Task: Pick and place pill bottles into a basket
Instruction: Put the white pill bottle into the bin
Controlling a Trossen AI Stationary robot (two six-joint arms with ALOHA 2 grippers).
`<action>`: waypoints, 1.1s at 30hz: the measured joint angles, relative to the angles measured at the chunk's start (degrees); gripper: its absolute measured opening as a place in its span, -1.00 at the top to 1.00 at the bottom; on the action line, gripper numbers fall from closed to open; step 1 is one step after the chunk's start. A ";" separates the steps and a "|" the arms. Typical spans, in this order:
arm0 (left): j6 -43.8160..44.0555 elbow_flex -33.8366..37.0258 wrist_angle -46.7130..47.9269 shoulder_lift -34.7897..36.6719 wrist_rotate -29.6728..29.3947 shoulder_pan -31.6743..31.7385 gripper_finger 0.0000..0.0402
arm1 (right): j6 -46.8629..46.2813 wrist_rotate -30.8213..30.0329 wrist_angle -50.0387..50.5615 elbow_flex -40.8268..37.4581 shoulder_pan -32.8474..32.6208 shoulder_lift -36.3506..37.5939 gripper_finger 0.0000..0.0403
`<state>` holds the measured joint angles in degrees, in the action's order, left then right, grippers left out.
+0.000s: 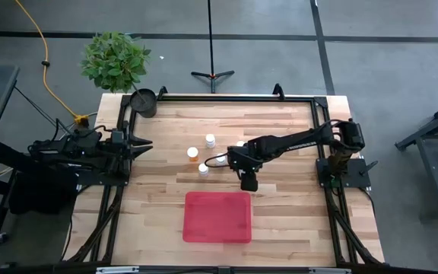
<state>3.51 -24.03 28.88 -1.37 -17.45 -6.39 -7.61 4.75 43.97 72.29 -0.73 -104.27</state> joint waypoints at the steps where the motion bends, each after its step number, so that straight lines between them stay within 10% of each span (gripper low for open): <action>1: 0.00 0.00 0.01 -0.01 0.00 0.00 0.45 | 0.09 0.14 0.01 0.07 0.02 0.00 0.24; 33: 0.00 0.00 0.00 -0.01 -0.11 -0.01 0.45 | -2.93 1.74 7.55 9.17 -0.07 -0.09 0.26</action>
<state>3.51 -24.03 28.88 -1.37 -17.56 -6.40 -10.55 6.50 51.52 81.47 -0.80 -104.36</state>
